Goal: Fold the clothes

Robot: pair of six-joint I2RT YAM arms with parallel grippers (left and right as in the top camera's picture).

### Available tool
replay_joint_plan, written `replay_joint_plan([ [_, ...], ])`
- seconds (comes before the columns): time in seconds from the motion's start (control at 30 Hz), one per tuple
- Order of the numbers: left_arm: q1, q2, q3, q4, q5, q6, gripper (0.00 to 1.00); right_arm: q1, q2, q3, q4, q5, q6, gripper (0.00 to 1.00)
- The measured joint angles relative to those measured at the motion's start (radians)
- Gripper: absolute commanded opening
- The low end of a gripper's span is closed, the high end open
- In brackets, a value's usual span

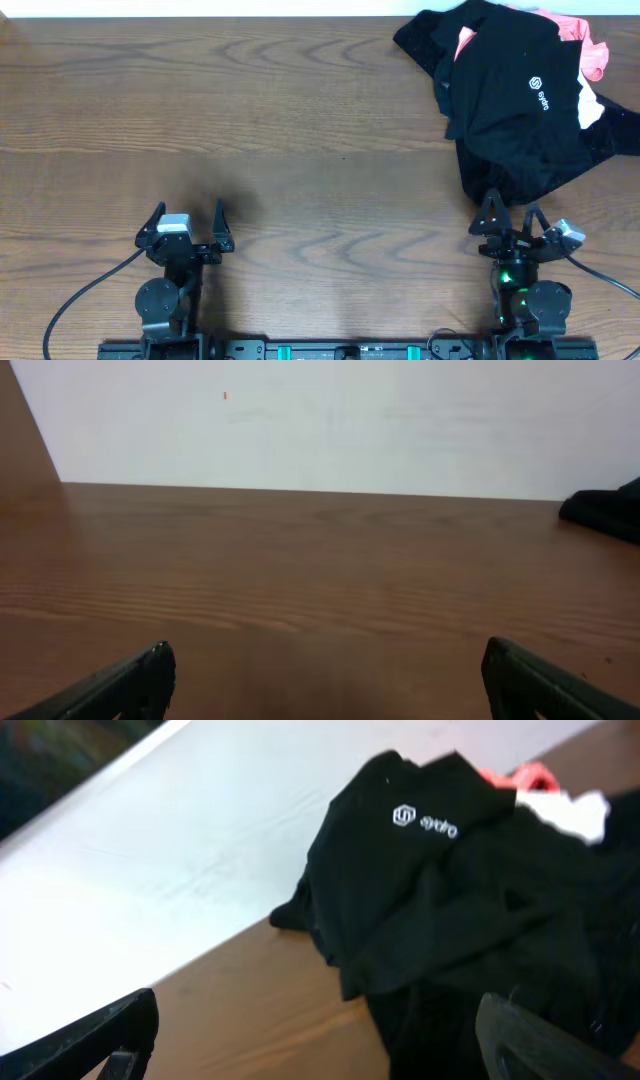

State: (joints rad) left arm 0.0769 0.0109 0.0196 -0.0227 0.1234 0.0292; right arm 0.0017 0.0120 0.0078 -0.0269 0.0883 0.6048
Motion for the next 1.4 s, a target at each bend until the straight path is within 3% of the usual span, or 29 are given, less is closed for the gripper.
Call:
replay_joint_plan([
  [0.17,0.0,0.0,0.0,0.0,0.0,0.0,0.98,0.0,0.027,0.0,-0.001,-0.042,0.043,0.99],
  [0.33,0.0,0.0,0.0,0.0,0.0,0.0,0.98,0.0,0.196,0.05,0.0,-0.075,0.005,0.99],
  [0.9,0.0,0.0,0.0,0.0,0.0,0.0,0.98,-0.094,1.136,0.932,-0.222,-0.098,-0.248,0.99],
  [1.4,0.0,0.0,0.0,0.0,0.0,0.0,0.98,-0.351,1.552,1.189,-0.258,-0.18,-0.298,0.99],
])
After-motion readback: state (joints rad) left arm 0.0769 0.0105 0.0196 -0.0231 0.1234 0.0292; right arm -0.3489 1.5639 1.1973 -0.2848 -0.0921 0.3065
